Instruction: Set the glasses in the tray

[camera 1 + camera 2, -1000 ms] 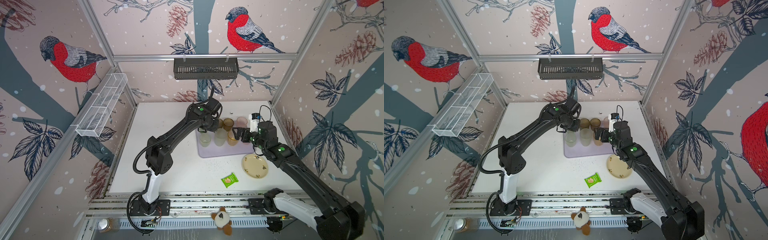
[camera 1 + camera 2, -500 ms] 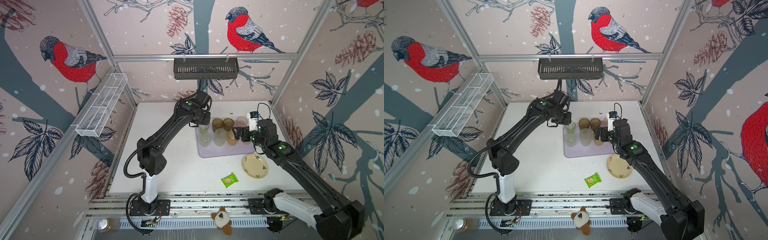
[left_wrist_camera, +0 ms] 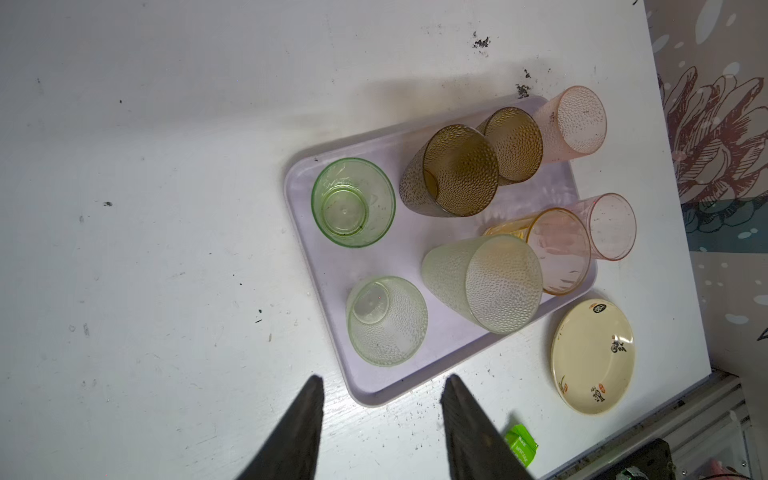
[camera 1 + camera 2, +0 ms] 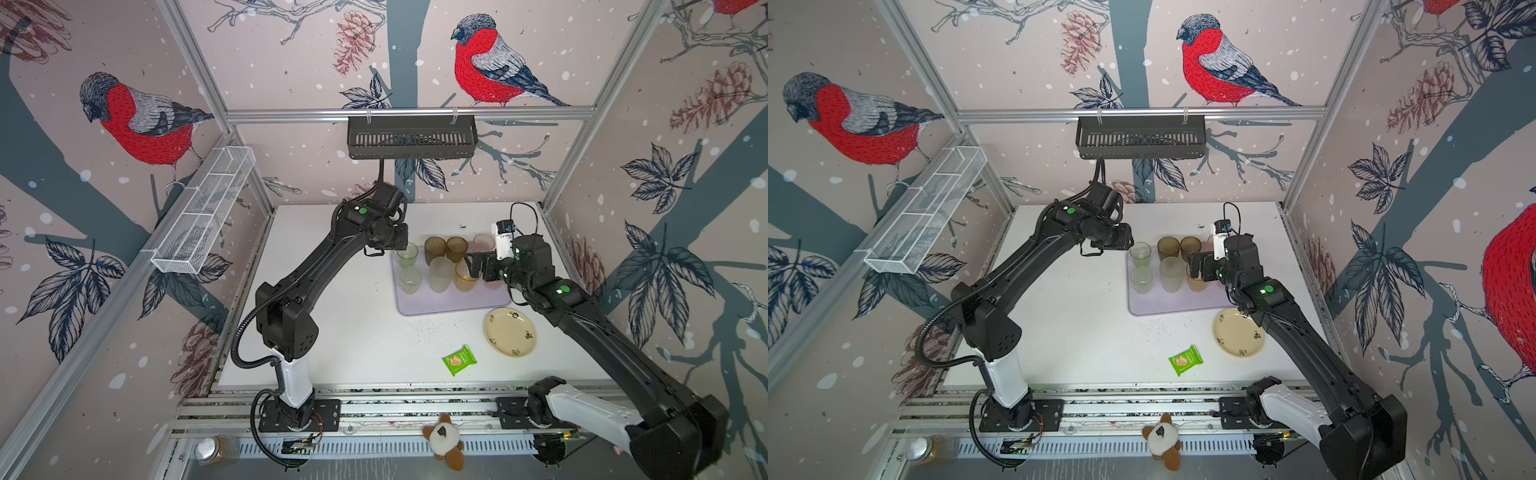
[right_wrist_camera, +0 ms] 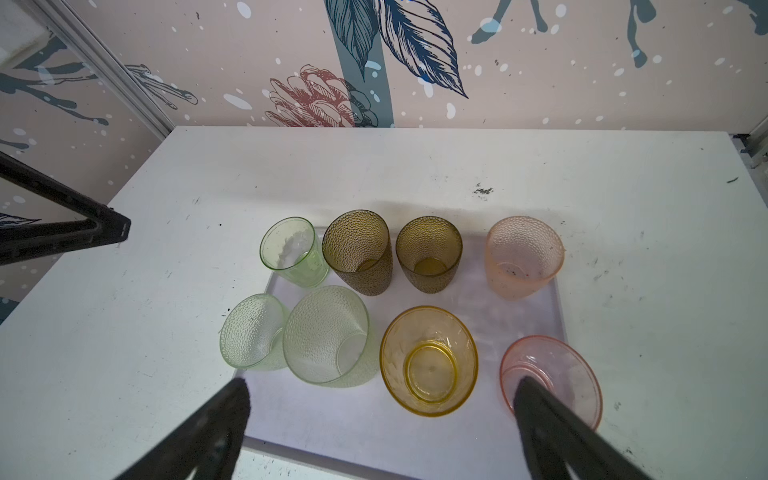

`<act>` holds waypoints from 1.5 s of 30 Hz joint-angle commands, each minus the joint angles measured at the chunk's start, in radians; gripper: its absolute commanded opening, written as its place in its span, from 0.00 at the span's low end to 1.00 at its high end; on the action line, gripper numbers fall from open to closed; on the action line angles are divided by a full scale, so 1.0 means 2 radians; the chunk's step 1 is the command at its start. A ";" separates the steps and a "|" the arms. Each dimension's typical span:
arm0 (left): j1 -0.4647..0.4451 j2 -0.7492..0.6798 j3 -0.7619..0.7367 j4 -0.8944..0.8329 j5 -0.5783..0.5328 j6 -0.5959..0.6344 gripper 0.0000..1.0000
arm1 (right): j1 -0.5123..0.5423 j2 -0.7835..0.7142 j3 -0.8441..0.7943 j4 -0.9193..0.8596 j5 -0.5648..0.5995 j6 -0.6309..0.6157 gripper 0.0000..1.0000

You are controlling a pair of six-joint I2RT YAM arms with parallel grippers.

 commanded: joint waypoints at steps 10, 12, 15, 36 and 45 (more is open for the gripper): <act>0.064 -0.073 -0.137 0.133 0.079 -0.023 0.69 | 0.023 0.010 0.001 0.023 -0.002 0.005 1.00; 0.078 -0.087 -0.173 0.162 0.096 -0.032 0.69 | 0.031 0.014 0.003 0.026 0.000 0.005 1.00; 0.093 -0.098 -0.211 0.192 0.116 -0.036 0.70 | 0.043 0.019 0.008 0.026 0.004 0.005 1.00; 0.116 -0.059 -0.303 0.299 0.163 -0.051 0.70 | 0.074 0.022 0.017 0.028 0.034 0.012 1.00; 0.116 -0.026 -0.315 0.342 0.175 -0.066 0.59 | 0.074 0.021 0.018 0.027 0.039 0.009 1.00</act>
